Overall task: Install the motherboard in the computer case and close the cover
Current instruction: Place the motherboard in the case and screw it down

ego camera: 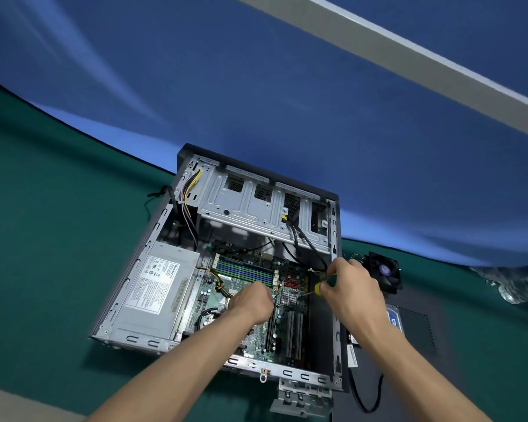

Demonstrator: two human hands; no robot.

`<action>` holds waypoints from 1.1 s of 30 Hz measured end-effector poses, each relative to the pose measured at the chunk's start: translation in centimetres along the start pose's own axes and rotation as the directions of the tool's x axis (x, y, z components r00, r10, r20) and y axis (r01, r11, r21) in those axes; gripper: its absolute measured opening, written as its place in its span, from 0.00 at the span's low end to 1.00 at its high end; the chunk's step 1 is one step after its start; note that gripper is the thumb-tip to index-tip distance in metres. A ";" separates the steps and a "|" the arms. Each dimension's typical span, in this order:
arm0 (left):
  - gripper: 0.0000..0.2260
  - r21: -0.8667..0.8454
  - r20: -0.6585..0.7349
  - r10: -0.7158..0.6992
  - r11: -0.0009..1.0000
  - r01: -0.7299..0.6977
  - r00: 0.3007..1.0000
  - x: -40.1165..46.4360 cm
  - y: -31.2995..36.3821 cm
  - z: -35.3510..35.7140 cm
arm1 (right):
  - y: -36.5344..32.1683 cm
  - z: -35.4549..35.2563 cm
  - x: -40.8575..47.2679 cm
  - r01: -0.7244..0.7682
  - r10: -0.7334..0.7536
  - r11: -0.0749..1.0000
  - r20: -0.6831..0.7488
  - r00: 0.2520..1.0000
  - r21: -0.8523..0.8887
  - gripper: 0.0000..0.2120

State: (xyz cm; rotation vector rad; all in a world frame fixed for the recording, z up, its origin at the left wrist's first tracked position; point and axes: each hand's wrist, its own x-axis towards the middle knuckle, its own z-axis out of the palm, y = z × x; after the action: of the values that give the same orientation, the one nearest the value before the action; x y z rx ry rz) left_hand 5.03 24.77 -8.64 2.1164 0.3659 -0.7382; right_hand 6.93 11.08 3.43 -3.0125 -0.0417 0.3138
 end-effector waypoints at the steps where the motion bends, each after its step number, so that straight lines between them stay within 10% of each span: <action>1: 0.12 -0.001 0.013 -0.006 1.000 0.006 1.000 0.0 0.0 0.1 | -0.1 0.1 0.1 0.004 -0.004 1.000 0.003 1.000 -0.014 0.07; 33: 0.11 0.041 0.035 -0.024 0.999 0.023 0.999 0.1 -0.2 0.1 | -1.9 -1.3 2.9 -0.016 0.041 0.987 0.157 0.987 -0.159 0.17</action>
State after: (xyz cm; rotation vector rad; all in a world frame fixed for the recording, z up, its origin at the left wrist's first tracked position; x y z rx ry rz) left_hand 4.91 24.79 -8.87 2.1374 0.3601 -0.8021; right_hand 10.01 12.97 4.33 -3.1383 -0.0383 0.5810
